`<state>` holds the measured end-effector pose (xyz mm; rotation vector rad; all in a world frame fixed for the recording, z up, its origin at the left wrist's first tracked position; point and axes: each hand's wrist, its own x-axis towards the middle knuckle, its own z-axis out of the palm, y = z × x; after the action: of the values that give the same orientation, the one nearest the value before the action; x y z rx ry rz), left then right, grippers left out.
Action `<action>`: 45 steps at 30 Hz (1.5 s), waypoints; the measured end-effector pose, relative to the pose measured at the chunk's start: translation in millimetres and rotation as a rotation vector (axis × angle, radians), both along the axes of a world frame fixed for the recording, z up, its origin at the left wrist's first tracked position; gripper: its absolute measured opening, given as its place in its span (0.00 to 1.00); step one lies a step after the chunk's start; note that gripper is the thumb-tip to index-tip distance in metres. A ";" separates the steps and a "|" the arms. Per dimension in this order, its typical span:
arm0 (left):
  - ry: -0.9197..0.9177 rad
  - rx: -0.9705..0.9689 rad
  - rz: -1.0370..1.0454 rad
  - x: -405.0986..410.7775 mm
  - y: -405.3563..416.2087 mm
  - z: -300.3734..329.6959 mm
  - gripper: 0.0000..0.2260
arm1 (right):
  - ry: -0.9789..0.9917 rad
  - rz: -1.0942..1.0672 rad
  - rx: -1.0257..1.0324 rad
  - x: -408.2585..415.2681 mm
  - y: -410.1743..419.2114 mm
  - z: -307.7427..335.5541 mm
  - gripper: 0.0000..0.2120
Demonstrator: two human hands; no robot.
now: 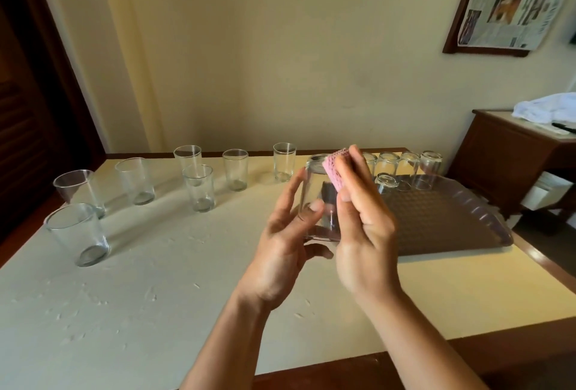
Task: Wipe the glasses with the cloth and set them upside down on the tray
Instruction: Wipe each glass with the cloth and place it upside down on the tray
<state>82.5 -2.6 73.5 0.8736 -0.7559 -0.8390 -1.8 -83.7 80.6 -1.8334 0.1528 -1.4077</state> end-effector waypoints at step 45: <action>-0.107 -0.028 0.055 -6.8 -4.5 1.7 0.30 | 0.003 -0.122 -0.035 -0.2 -3.4 4.0 0.19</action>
<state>75.7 -7.1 75.2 0.9158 -0.8311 -0.7361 -1.9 -87.1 84.6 -1.8825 0.2467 -1.4998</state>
